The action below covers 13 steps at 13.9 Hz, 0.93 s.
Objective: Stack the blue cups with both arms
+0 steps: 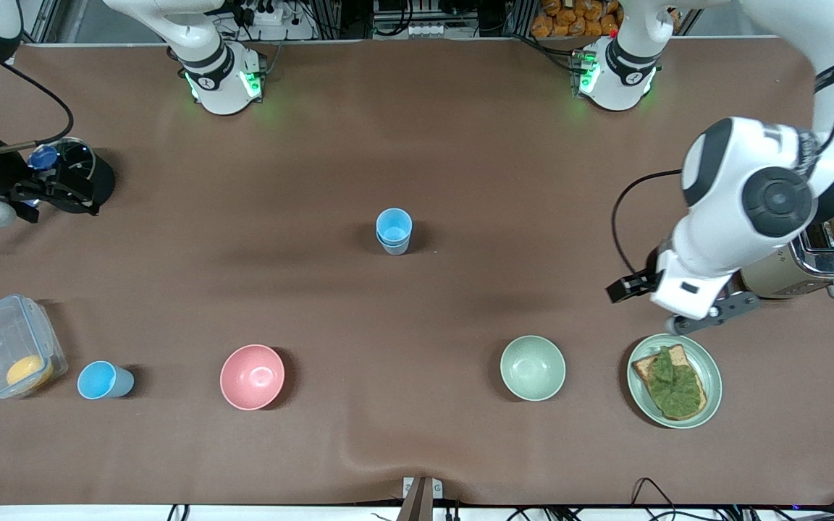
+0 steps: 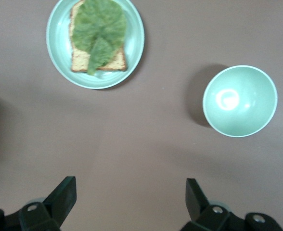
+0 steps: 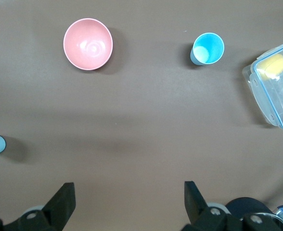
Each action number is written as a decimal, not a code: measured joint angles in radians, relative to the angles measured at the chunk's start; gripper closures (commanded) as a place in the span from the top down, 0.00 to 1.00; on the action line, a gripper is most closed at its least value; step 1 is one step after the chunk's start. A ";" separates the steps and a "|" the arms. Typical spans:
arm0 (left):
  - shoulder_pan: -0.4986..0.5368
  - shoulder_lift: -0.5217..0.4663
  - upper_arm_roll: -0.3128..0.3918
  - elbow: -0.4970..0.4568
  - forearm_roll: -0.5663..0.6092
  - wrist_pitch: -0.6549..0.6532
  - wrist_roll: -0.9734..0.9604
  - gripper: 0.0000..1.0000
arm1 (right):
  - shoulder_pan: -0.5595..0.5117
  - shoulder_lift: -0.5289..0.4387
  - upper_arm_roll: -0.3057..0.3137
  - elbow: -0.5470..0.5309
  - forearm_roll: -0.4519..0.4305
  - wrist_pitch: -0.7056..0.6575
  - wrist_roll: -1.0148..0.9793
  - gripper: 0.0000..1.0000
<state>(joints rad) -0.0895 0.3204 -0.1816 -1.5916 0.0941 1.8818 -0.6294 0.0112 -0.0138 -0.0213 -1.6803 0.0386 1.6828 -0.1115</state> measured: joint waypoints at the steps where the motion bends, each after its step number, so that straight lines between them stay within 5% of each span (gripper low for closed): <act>1: 0.000 -0.026 -0.004 -0.024 -0.003 0.000 -0.010 1.00 | 0.000 0.000 0.000 0.001 0.000 -0.001 0.000 1.00; 7: 0.099 -0.155 -0.004 -0.063 -0.005 -0.076 0.336 1.00 | 0.000 0.000 0.002 0.003 0.000 -0.004 0.000 1.00; 13: 0.138 -0.218 -0.001 0.046 -0.006 -0.307 0.501 1.00 | 0.000 0.000 0.005 0.004 0.000 -0.007 0.000 1.00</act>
<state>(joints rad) 0.0482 0.1022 -0.1825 -1.5459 0.0886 1.5745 -0.1285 0.0112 -0.0139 -0.0159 -1.6762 0.0386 1.6754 -0.1115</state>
